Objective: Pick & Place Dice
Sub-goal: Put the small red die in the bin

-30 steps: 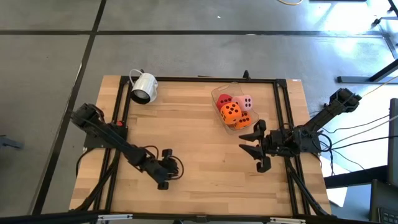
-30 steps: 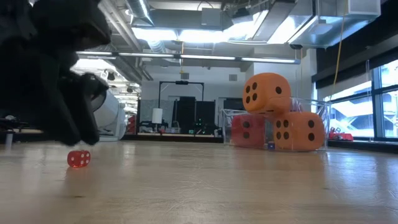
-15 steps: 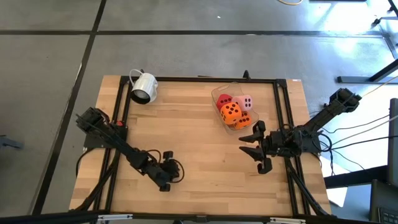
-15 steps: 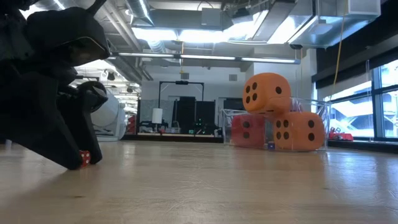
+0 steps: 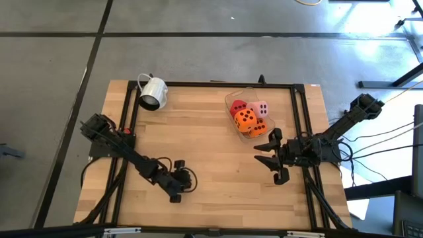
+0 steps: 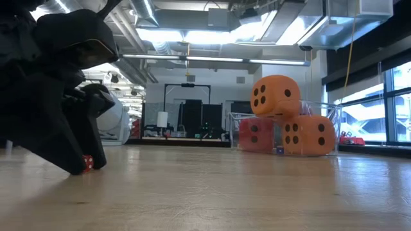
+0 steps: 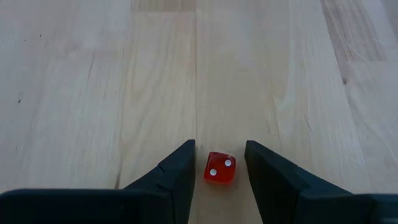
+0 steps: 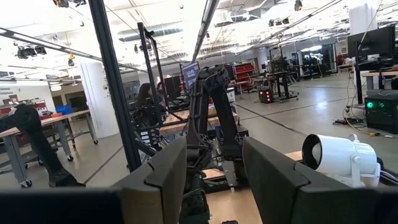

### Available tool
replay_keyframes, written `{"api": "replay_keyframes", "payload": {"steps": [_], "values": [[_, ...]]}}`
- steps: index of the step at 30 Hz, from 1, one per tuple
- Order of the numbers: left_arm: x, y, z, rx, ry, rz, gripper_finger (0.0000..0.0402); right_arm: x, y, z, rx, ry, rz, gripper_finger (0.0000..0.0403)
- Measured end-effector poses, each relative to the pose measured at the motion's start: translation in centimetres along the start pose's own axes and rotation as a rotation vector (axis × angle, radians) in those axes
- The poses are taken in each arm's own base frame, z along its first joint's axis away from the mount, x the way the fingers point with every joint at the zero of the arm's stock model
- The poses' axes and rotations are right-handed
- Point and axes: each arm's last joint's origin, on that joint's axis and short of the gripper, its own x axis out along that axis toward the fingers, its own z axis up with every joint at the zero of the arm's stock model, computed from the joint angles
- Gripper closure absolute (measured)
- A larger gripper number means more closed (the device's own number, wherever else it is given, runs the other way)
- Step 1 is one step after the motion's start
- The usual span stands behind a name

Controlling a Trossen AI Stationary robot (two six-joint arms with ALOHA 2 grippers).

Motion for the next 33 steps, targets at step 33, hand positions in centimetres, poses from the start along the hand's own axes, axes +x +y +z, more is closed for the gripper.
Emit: {"api": "replay_keyframes", "payload": {"steps": [33], "values": [[-4.7, 0.6, 3.6, 0.110, -0.289, 0.184, 0.0361, 0.0, 0.0, 0.0, -0.001, 0.001, 0.004, 0.0243]]}}
